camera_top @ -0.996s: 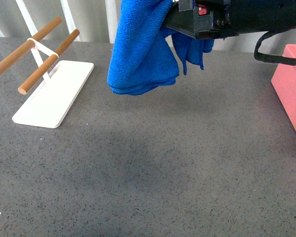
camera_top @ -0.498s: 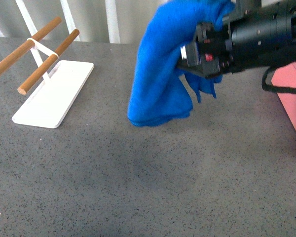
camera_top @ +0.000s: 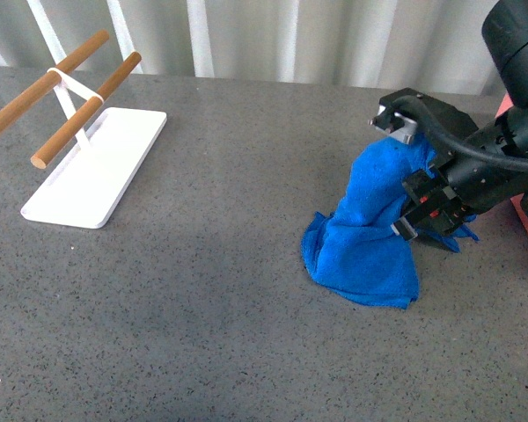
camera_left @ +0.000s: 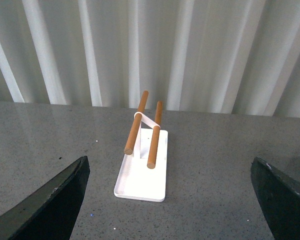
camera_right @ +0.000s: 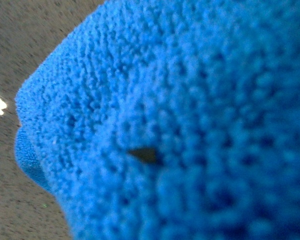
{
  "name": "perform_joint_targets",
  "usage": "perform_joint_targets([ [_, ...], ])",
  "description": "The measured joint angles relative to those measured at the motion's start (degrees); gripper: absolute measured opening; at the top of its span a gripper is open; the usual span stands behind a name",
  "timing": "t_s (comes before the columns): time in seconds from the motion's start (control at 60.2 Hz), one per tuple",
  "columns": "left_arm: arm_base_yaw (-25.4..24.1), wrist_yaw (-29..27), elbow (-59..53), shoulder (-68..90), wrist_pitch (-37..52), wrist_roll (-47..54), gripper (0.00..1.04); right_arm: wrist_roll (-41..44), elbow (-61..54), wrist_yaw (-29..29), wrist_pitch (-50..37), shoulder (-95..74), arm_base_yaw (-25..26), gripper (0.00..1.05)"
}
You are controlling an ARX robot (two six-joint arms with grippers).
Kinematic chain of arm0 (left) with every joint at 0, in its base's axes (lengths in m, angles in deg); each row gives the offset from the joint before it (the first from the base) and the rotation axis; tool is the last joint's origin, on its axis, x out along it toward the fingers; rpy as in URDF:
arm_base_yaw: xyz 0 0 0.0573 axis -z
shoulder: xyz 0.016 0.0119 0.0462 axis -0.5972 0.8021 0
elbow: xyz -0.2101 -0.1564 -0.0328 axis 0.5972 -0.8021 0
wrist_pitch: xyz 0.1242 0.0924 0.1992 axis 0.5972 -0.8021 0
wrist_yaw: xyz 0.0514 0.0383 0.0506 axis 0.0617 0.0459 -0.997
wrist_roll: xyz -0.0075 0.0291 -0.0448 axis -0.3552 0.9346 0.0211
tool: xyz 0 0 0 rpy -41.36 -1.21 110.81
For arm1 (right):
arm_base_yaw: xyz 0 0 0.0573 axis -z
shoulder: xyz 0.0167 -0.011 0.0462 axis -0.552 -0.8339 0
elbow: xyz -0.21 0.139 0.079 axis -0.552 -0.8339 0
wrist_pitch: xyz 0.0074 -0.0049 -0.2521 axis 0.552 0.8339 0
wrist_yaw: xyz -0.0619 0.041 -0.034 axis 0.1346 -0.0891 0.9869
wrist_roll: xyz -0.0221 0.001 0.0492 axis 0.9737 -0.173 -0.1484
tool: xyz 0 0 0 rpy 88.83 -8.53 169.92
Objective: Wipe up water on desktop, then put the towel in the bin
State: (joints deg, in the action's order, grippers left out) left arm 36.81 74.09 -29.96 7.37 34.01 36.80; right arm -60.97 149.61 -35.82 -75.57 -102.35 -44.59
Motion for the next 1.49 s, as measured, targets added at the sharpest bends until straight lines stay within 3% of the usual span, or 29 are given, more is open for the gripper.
perform_joint_targets([
  [0.133,0.0,0.0,0.0,0.0,0.0,0.0,0.98,4.6,5.7,5.6,2.9,-6.0,-0.4,0.05],
  [0.481,0.0,0.0,0.0,0.0,0.0,0.0,0.98,7.3,21.6,13.7,9.6,-16.0,-2.6,0.05],
  [0.747,0.0,0.0,0.0,0.0,0.0,0.0,0.98,7.0,33.8,16.9,13.7,-22.1,-5.0,0.05],
  [0.913,0.0,0.0,0.0,0.0,0.0,0.0,0.98,6.1,38.9,16.1,15.0,-24.2,-6.7,0.05],
  [1.178,0.0,0.0,0.0,0.0,0.0,0.0,0.98,4.0,40.6,10.2,14.8,-24.7,-10.8,0.05],
  [1.494,0.0,0.0,0.0,0.0,0.0,0.0,0.98,-1.0,27.3,2.2,10.6,-12.9,-14.4,0.05],
])
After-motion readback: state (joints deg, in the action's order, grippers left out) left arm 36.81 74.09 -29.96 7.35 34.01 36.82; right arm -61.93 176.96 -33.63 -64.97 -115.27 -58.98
